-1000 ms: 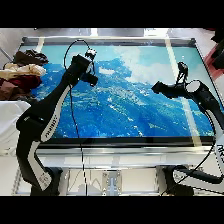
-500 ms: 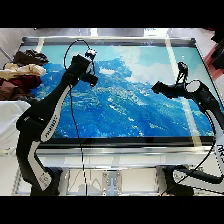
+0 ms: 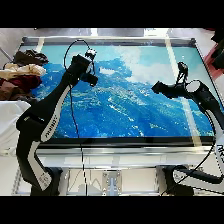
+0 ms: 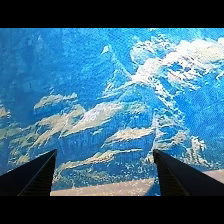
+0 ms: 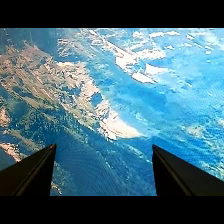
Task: Fold the shirts.
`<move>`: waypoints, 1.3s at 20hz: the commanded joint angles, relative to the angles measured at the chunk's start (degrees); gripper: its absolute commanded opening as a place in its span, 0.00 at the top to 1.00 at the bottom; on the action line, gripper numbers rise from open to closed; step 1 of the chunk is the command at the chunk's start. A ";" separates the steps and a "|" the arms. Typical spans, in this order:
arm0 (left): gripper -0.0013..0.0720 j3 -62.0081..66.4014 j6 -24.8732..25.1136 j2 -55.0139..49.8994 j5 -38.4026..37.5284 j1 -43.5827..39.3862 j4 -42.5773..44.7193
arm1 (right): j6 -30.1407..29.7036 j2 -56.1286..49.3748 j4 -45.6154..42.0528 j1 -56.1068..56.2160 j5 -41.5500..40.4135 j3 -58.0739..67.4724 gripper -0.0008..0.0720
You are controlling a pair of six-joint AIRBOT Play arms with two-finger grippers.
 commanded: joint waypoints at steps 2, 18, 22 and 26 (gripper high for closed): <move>0.04 0.02 0.00 -0.02 0.00 -0.02 0.00 | 0.04 -0.04 0.09 0.02 0.02 -0.02 0.05; 0.04 0.04 2.23 0.61 -10.67 12.33 21.73 | -0.04 -0.04 0.20 0.02 0.55 -0.02 0.05; 0.04 0.00 -0.57 0.63 -19.98 29.70 20.61 | -0.02 -0.04 0.35 0.04 3.67 -0.02 0.05; 0.03 0.00 -2.12 0.63 -21.51 44.04 17.18 | 0.02 -0.04 2.97 0.04 3.72 -0.02 0.05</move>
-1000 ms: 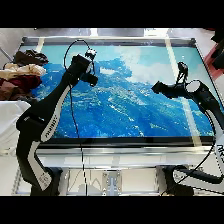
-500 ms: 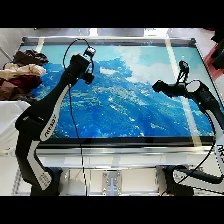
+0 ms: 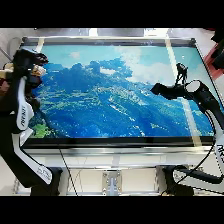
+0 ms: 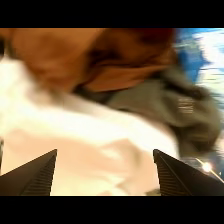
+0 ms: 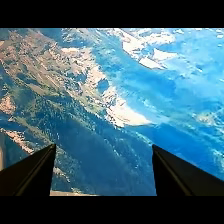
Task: Fold the shirts.
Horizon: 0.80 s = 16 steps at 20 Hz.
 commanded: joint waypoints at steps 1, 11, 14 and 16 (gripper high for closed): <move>0.03 0.00 -1.22 0.04 -3.61 12.76 -4.44 | 0.07 -0.04 2.73 0.07 0.85 -0.02 0.05; 0.03 0.00 0.44 0.15 0.28 27.04 -18.01 | 1.33 -0.04 7.39 0.07 0.76 -0.02 0.05; 0.03 0.00 2.91 0.13 4.87 27.76 -18.69 | 1.33 -0.04 9.03 0.09 0.81 -0.02 0.05; 0.03 0.00 4.85 -0.13 7.08 28.46 -21.51 | 1.33 -0.04 9.14 0.09 0.68 -0.02 0.05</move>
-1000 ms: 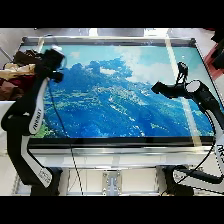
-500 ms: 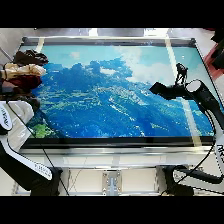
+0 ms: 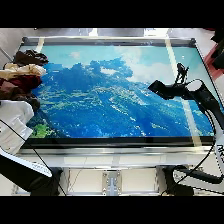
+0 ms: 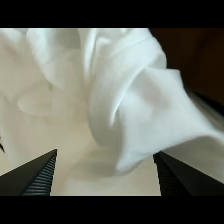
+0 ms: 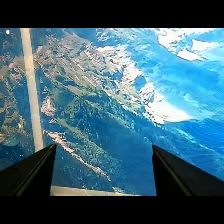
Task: Fold the shirts.
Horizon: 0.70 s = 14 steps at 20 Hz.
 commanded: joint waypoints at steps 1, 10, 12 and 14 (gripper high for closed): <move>0.03 0.02 4.28 -0.57 4.92 1.57 -6.45 | 0.13 -0.04 1.14 0.04 -0.17 -0.02 0.05; 0.98 0.00 10.73 -5.20 5.66 1.84 -14.73 | 0.11 -0.04 2.60 0.48 -0.39 -0.02 0.05; 0.96 0.02 10.71 -5.51 3.74 1.75 -15.80 | 0.09 -0.04 2.89 0.59 -0.37 -0.02 0.05; 0.96 0.17 11.13 -4.92 -0.46 1.49 -22.71 | -0.11 -0.04 2.84 0.57 -0.39 -0.02 0.05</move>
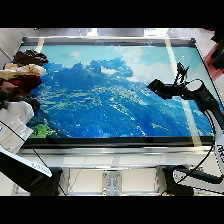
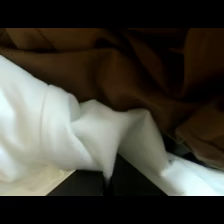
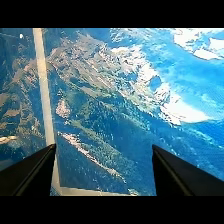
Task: Fold the shirts.
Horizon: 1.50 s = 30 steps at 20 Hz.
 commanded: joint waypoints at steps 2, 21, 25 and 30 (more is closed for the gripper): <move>0.97 0.11 2.75 2.14 -7.15 -1.79 -18.91 | -0.96 -0.04 0.28 0.00 -0.04 0.00 0.05; 0.97 0.04 9.18 23.89 5.22 -74.97 -32.28 | -12.26 16.11 -6.08 -21.40 11.26 18.82 0.05; 0.96 -4.94 3.13 21.49 0.90 -77.18 -13.81 | -12.31 15.19 -6.14 -17.35 12.63 13.49 0.05; 0.04 -12.33 -5.33 17.27 5.14 -77.00 8.94 | -12.31 12.85 -6.25 -8.63 12.46 -3.82 0.05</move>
